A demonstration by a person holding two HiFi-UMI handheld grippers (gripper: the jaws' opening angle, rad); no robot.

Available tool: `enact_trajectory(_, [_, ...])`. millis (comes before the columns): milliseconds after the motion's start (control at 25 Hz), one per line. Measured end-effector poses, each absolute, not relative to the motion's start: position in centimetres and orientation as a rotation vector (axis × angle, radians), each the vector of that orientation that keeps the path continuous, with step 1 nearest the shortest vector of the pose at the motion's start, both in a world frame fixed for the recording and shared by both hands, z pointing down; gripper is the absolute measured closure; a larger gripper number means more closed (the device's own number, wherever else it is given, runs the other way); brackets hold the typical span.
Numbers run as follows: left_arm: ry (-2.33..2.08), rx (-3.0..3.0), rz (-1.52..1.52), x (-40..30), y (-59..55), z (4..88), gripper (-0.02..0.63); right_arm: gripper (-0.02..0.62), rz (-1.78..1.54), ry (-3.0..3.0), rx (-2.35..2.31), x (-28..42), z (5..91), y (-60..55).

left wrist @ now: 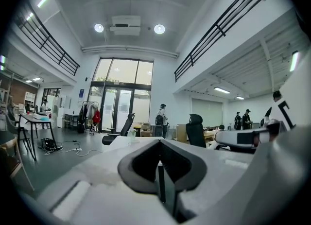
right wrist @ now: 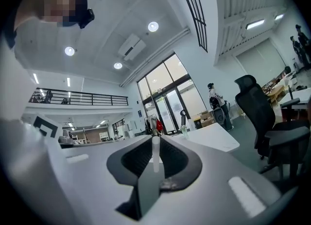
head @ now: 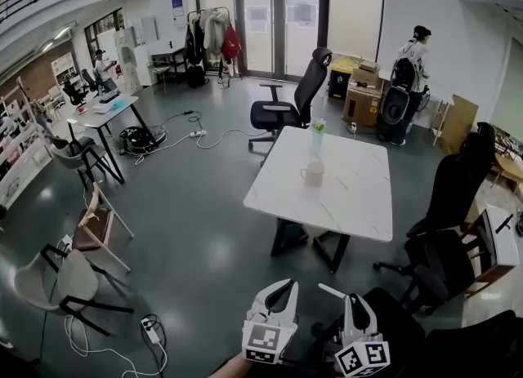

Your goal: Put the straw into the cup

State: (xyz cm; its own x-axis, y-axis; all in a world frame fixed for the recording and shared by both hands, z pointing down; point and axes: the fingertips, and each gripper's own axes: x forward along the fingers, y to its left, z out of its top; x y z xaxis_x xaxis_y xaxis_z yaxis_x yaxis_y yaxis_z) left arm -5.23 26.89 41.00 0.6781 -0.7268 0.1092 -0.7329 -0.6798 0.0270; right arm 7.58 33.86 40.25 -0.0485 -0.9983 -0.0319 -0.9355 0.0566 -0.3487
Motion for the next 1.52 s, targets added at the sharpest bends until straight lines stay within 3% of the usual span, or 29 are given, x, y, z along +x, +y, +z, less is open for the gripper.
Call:
enact_trajectory(640, [-1.217,2.715,0.289,-3.1,6.0,48.6,0.604,0.548,-0.519,2.100,-1.968,9.6,47.4,12.1])
enact_trajectory(1040, [-1.192,2.743,0.331,0.1,-11.5,46.5,0.604,0.548,-0.512,2.119,-2.013,12.4,44.4,-5.2])
enact_trajectory(1520, [-1.037,2.795,0.324,5.8,-18.2,46.0,0.604,0.548,-0.477,2.029,-2.138,17.1,43.0,-10.8])
